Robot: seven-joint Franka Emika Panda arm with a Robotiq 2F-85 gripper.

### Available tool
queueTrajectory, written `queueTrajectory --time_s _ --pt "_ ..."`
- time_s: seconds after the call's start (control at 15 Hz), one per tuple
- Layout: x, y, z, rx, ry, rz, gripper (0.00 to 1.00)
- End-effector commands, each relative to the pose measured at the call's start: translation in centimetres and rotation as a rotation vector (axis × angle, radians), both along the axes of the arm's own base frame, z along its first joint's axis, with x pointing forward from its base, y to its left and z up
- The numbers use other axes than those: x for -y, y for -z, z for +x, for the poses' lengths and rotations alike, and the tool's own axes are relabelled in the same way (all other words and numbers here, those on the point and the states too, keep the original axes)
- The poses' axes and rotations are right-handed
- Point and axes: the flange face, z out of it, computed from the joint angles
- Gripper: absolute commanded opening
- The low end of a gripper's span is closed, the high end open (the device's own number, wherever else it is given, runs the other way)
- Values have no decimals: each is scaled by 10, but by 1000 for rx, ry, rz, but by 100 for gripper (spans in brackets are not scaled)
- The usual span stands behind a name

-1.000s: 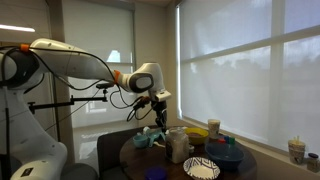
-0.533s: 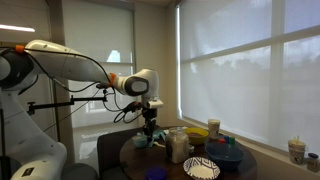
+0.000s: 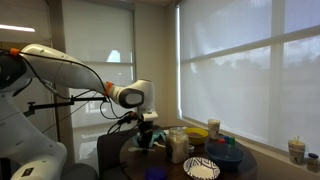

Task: Remove the spoon from the glass container and put it on the table

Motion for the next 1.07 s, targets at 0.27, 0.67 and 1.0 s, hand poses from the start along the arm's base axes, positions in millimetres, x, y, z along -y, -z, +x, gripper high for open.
queueTrajectory --time_s 0.27,0.67,1.0 --pt "-3 37 3 67 -12 8 3" --pt "-6 52 9 33 -30 12 3" --pt "-9 58 12 15 -44 4 39"
